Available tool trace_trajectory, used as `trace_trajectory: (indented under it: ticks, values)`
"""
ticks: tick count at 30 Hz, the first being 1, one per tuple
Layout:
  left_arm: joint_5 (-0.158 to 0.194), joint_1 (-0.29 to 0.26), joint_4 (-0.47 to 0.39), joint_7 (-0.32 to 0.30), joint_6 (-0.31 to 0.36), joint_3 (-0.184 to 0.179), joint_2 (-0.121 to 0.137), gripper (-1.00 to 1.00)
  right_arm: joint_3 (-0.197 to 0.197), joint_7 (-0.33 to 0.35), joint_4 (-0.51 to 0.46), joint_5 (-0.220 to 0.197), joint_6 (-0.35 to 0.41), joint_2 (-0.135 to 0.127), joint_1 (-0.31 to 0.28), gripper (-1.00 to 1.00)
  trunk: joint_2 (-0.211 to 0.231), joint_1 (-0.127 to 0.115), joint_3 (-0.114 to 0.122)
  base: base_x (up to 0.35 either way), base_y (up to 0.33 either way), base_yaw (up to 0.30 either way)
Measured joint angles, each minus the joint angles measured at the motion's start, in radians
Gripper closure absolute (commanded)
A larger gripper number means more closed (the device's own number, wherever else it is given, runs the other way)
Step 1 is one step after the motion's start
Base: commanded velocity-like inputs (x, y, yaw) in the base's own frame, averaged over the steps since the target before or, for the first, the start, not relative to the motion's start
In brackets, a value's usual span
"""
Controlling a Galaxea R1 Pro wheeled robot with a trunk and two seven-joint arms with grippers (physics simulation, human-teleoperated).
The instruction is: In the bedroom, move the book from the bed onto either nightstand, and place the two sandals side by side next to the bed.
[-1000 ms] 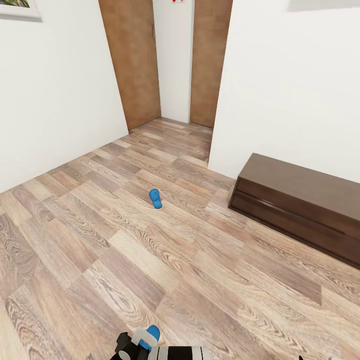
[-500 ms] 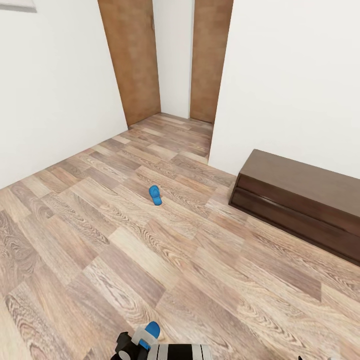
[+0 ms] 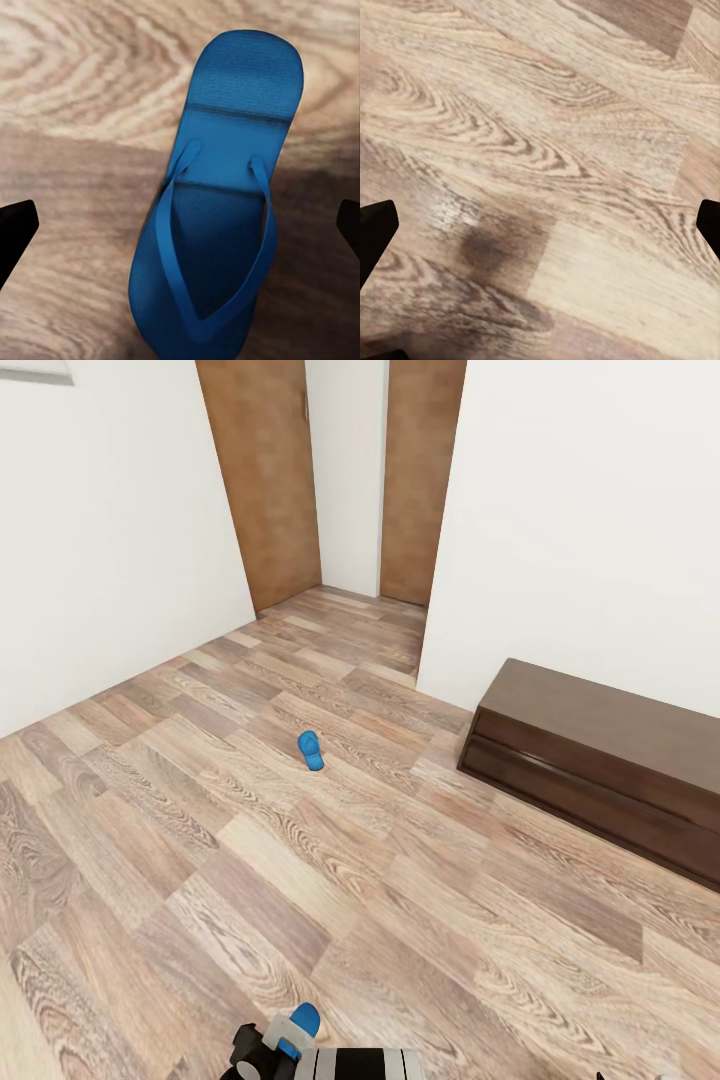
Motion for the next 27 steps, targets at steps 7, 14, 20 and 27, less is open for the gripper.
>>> trace_trajectory:
  ticks: [7, 14, 20, 27]
  values:
    - [0.0, 0.0, 0.0, 0.0, 0.0, 0.0, 0.001, -1.0, 0.0, 0.0, 0.0, 0.0, 0.0, 0.0, 0.0, -1.0, 0.0, 0.0, -0.004, 0.0, 0.0, 0.0]
    - [0.0, 0.0, 0.0, 0.0, -0.001, 0.0, 0.001, -1.0, 0.001, 0.0, 0.0, 0.0, 0.0, 0.0, 0.0, -1.0, -0.001, 0.002, -0.015, 0.0, 0.0, 0.0]
    - [0.0, 0.0, 0.0, -0.003, -0.001, 0.0, 0.001, -1.0, 0.001, 0.0, 0.0, 0.0, 0.0, 0.0, 0.0, -1.0, -0.001, 0.002, -0.015, 0.0, 0.0, 0.0]
    - [0.0, -0.001, 0.0, -0.005, -0.002, 0.0, 0.002, -1.0, 0.002, 0.0, 0.0, 0.0, 0.0, 0.0, 0.0, -1.0, -0.001, 0.002, -0.015, 0.0, 0.0, 0.0]
